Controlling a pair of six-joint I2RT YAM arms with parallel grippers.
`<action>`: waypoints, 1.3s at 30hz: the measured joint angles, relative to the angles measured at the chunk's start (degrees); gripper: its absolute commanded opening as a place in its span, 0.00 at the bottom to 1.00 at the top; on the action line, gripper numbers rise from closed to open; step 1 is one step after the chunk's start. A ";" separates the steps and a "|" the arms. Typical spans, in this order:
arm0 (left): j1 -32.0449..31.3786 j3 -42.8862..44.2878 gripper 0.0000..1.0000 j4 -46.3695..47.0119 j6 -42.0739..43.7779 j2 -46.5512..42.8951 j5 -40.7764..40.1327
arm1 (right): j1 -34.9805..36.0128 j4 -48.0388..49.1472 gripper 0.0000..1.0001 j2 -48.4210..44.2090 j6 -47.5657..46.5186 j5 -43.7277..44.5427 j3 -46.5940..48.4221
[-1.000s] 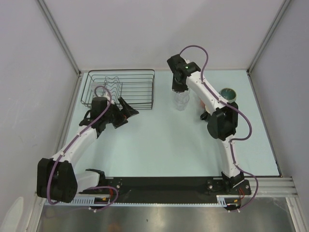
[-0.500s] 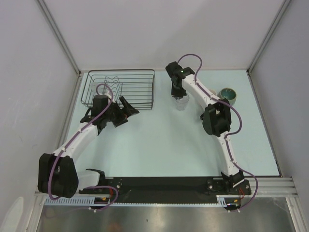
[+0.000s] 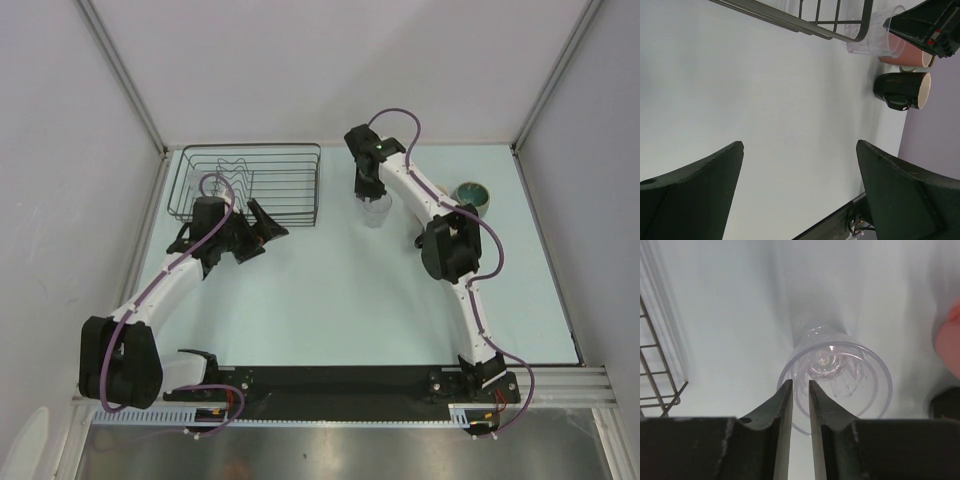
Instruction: Unload the cups from the dish rack
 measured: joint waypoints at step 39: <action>9.75 52.72 1.00 -19.87 14.49 40.39 -45.33 | 11.02 38.16 0.49 -60.61 -2.03 -20.35 -56.52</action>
